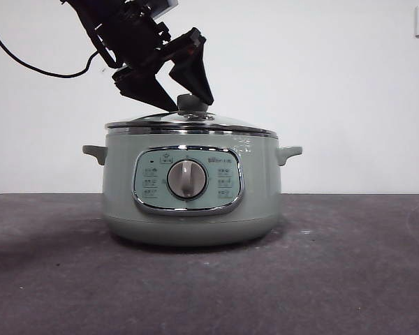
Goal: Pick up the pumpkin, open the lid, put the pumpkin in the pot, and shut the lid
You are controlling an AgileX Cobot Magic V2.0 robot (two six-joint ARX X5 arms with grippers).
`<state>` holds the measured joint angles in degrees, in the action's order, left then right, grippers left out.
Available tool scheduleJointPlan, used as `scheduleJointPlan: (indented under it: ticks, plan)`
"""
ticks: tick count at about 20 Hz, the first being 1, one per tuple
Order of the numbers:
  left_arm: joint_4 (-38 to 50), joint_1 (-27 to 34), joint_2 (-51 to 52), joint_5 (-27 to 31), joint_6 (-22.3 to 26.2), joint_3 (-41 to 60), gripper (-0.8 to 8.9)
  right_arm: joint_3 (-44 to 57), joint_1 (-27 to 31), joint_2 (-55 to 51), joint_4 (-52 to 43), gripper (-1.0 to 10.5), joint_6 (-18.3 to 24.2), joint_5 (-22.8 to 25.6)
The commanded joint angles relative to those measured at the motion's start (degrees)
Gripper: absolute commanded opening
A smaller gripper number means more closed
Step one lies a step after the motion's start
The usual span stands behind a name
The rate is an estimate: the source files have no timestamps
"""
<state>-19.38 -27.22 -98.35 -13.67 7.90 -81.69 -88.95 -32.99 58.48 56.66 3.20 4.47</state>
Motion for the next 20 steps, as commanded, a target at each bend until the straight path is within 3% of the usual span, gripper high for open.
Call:
scheduleJointPlan:
  ticks: [1,11,18,19,20]
  plan:
    - [0.0,-0.2,0.9,0.1,-0.1,-0.1,4.82,0.1,-0.1,-0.1,0.9,5.7,-0.7,-0.4]
    - [-7.1,-0.2,10.4,0.0,-0.2,-0.1,4.81,0.1,-0.1,0.0,7.3,5.6,-0.8,-8.8]
    - [-28.1,-0.2,27.8,-6.2,-1.9,-0.1,4.67,0.1,-0.1,0.0,12.1,5.5,-1.2,-21.9]
    - [-30.5,-0.2,30.2,-6.7,-1.9,-0.1,4.59,0.1,-0.1,0.2,12.9,5.1,-1.2,-24.3]
    - [-32.8,-0.2,32.5,-7.5,-1.9,-0.1,3.7,0.1,-0.1,0.4,13.9,4.2,-1.2,-26.5]
